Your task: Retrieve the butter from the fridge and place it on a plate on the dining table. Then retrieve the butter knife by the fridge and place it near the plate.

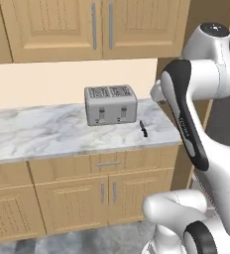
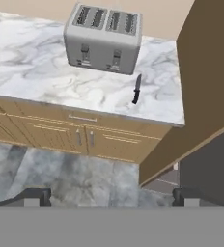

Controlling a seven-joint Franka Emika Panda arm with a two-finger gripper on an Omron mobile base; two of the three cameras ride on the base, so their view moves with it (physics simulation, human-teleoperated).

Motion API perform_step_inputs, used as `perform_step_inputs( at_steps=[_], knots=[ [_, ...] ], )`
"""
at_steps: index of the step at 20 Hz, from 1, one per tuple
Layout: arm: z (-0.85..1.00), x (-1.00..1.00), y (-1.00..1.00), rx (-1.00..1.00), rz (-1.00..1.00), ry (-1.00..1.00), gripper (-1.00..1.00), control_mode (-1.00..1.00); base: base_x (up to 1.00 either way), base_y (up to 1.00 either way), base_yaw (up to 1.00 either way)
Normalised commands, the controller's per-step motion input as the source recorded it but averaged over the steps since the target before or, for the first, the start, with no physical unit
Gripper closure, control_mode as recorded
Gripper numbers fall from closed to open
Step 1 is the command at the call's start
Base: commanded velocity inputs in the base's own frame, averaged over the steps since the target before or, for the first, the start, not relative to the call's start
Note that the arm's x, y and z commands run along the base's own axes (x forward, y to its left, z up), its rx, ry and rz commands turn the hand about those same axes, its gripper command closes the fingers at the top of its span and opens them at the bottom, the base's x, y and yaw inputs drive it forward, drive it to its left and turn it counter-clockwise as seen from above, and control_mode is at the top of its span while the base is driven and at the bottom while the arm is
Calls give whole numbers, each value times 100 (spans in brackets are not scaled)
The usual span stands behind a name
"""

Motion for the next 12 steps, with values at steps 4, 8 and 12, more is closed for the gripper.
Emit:
perform_step_inputs(
  at_steps=[4,8,12],
  knots=[
    [0,0,0,0,0,0,-100,100,75,18,-32],
    [0,0,0,0,0,0,-100,100,74,10,-22],
    [0,0,0,0,0,0,-100,100,48,1,-7]
  ],
)
